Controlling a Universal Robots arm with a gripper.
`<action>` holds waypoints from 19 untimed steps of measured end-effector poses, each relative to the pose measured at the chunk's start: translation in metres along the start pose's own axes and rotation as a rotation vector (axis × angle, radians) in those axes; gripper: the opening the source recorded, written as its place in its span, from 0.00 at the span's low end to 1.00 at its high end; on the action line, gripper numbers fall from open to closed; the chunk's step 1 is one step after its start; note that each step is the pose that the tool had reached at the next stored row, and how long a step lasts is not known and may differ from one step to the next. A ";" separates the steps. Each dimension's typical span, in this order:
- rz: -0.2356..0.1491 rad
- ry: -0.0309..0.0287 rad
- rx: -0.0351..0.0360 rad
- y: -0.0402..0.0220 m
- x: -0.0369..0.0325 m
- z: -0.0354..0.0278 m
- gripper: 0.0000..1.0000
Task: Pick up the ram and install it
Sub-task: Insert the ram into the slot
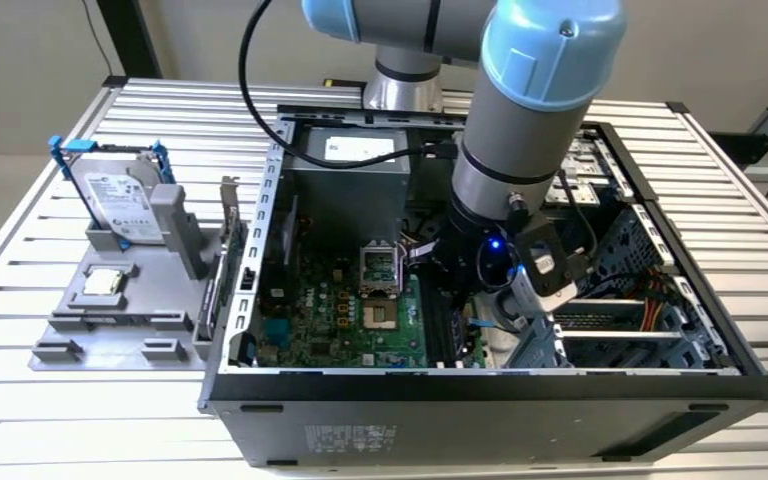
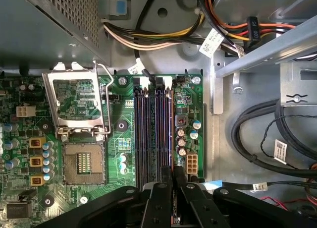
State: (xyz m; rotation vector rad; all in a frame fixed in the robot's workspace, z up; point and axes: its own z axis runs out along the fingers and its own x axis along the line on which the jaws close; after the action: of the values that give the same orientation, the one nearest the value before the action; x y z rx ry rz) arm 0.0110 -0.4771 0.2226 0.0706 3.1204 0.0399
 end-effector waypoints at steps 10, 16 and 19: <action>0.000 -0.0001 -0.0001 0.0000 0.0000 0.0002 0.00; -0.006 0.0002 -0.0013 -0.0002 0.0001 0.0003 0.00; -0.007 0.0006 -0.0014 -0.0003 0.0001 0.0004 0.00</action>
State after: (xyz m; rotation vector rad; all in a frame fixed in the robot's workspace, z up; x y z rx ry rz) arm 0.0110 -0.4773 0.2222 0.0591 3.1211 0.0421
